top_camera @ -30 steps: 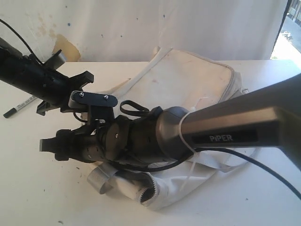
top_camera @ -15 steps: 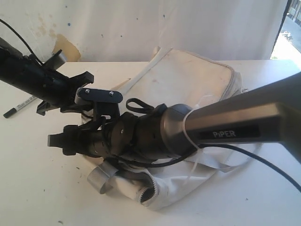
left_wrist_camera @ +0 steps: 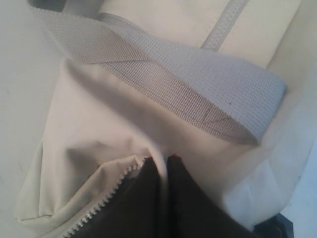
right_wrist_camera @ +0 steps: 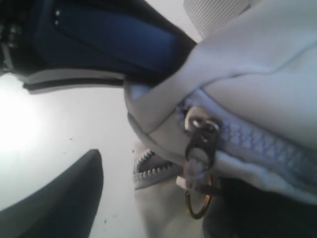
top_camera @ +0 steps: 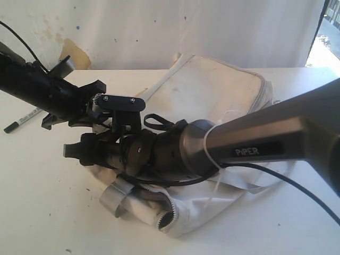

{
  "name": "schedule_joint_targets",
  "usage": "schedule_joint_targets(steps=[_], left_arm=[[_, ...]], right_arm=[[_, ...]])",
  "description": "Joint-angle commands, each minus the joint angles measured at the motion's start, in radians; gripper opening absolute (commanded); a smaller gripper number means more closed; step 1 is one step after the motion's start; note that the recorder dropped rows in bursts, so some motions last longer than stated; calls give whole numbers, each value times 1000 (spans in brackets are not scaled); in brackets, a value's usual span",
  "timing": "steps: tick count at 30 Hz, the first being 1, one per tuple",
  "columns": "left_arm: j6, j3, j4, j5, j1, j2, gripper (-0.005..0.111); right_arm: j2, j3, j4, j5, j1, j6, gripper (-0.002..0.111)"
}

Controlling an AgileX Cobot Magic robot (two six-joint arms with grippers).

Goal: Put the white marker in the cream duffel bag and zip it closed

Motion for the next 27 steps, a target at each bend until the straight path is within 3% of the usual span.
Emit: schedule_joint_targets(steps=[1, 4, 13, 20, 27], left_arm=[[13, -4, 27, 22, 2, -3, 0], [13, -4, 27, 22, 2, -3, 0], [12, -4, 29, 22, 2, -3, 0], [-41, -4, 35, 7, 25, -3, 0], [-41, -4, 10, 48, 82, -3, 0]], right_arm=[[7, 6, -1, -62, -13, -8, 62], [7, 6, -1, -54, -13, -8, 53], [5, 6, -1, 33, -13, -8, 1], [-40, 6, -4, 255, -13, -74, 0], [-111, 6, -4, 313, -17, -78, 0]])
